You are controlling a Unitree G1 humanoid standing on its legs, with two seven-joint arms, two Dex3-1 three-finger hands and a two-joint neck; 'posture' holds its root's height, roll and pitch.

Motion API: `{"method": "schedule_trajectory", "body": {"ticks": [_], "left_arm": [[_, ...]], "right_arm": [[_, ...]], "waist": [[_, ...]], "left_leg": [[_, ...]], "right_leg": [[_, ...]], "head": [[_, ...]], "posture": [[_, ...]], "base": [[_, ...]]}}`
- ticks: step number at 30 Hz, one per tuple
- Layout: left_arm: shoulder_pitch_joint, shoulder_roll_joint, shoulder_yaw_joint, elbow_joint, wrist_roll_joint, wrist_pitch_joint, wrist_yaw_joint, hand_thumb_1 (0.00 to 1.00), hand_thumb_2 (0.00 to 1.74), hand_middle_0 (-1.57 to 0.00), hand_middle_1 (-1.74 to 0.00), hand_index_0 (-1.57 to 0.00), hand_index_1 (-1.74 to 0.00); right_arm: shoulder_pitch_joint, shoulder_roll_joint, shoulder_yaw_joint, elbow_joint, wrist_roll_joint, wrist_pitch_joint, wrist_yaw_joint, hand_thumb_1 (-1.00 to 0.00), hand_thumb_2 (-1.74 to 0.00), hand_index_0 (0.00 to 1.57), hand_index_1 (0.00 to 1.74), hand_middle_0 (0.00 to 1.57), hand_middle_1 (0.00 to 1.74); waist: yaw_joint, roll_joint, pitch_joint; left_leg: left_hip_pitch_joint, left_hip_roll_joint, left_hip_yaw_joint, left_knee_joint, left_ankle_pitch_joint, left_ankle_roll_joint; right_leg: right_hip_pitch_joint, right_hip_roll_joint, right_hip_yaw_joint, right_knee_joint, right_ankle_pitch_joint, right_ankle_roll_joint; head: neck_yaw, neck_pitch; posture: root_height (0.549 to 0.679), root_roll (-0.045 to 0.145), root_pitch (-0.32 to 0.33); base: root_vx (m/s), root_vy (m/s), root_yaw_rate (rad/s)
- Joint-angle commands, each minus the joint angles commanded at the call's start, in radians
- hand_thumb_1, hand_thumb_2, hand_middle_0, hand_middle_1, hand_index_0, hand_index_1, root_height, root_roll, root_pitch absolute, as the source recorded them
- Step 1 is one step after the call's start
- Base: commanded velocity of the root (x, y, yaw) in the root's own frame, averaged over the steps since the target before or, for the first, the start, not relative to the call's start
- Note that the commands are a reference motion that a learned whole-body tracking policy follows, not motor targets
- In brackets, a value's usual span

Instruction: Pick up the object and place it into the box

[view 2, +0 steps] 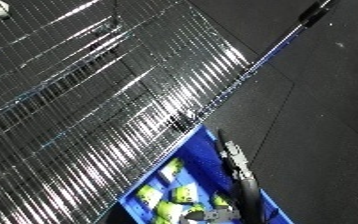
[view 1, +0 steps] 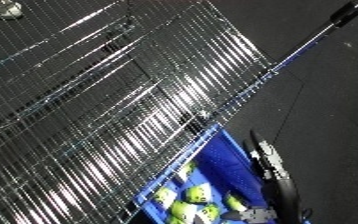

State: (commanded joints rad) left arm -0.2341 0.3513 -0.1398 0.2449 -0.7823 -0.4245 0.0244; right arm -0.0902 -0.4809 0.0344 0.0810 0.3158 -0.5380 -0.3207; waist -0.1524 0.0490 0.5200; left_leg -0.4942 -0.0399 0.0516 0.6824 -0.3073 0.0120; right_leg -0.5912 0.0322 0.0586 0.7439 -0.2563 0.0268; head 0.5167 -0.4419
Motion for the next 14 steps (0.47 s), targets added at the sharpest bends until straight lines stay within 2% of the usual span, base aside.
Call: {"method": "schedule_trajectory", "body": {"ticks": [9, 14], "left_arm": [[0.008, 0.014, 0.016, -0.002, -0.01, 0.027, -0.014, 1.0, 1.74, -1.57, -1.74, -1.57, -1.74], [0.009, 0.019, 0.026, 0.0, -0.001, 0.035, -0.022, 1.0, 1.74, -1.57, -1.74, -1.57, -1.74]], "right_arm": [[-0.041, 0.021, 0.04, -0.082, -0.053, 0.007, 0.009, 0.0, 0.0, 0.0, 0.0, 0.0, 0.0], [-0.069, 0.025, 0.06, -0.118, -0.068, 0.031, 0.026, 0.0, 0.0, 0.0, 0.0, 0.0, 0.0]], "waist": [[0.061, -0.034, 0.0], [0.095, -0.05, -0.003]], "left_leg": [[0.007, -0.007, -0.047, 0.002, 0.012, 0.002], [0.006, -0.008, -0.069, 0.015, 0.018, 0.0029]], "right_leg": [[0.04, -0.0051, -0.033, 0.013, -0.018, -0.0047], [0.054, -0.0075, -0.055, 0.031, -0.029, -0.005]], "head": [[-0.155, -0.044], [-0.22, -0.086]], "posture": [[0.637, 0.071, 0.09], [0.635, 0.063, 0.072]], "base": [[0.017, -0.066, 0.178], [0.042, -0.063, 0.189]]}}
